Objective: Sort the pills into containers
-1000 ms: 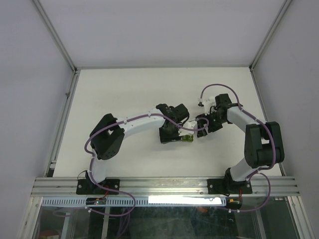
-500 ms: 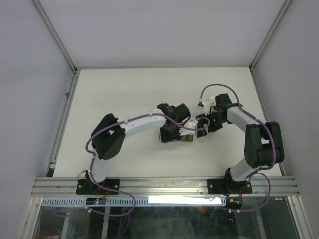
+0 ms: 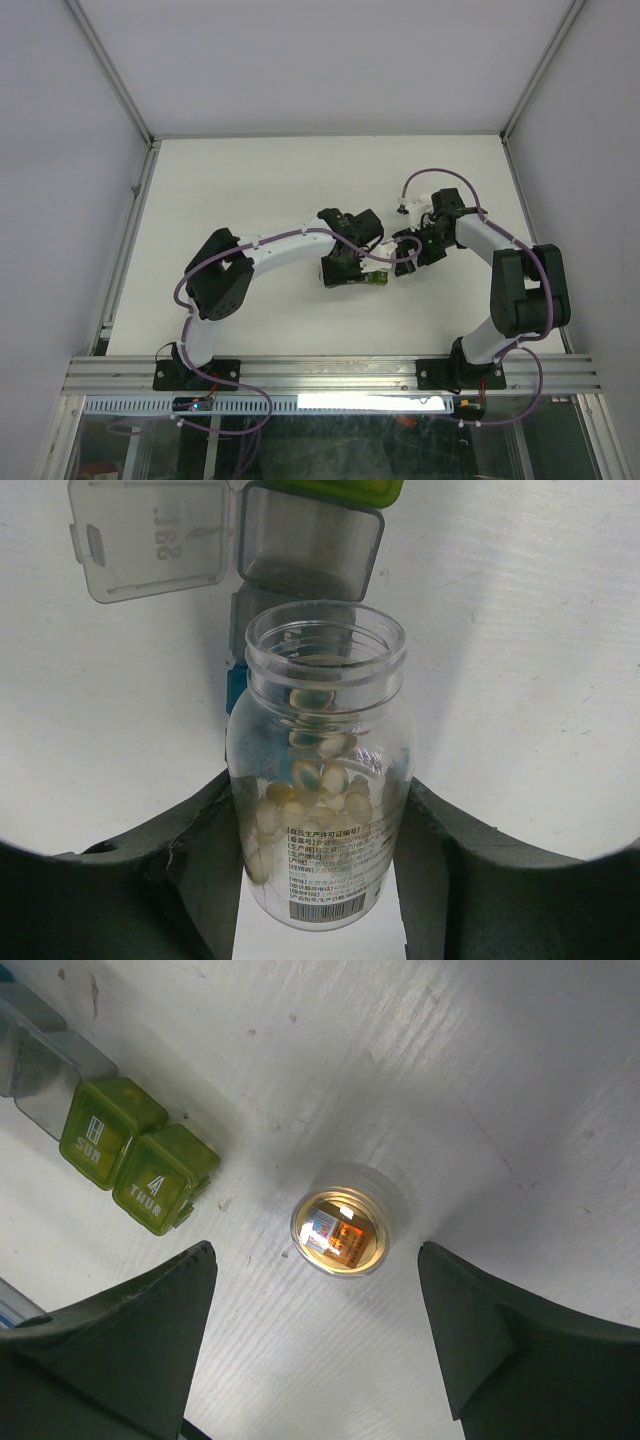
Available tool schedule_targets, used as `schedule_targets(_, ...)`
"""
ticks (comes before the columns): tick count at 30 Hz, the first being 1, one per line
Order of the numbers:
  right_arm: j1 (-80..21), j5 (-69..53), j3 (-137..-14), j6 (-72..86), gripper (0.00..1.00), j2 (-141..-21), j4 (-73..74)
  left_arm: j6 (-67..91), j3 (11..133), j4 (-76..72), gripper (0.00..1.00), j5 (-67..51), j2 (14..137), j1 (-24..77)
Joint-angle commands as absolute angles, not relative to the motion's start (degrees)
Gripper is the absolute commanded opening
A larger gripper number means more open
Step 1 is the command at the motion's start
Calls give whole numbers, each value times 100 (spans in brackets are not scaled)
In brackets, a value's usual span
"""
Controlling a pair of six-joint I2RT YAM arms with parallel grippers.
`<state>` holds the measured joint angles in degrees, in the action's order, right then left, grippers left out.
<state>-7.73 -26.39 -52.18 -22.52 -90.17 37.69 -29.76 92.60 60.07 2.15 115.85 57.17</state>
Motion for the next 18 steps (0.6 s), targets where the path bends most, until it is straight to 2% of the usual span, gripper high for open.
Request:
schedule_targets(1,-747,-2786,-5452,-2313,85,-8868,3776,-2975,9356,5951,0,398,11500,5729)
schedule_targets(18,-743,-2784,-5438,-2320,86,-8875,3783,-2818,9826,6346,0,662,11729,5863)
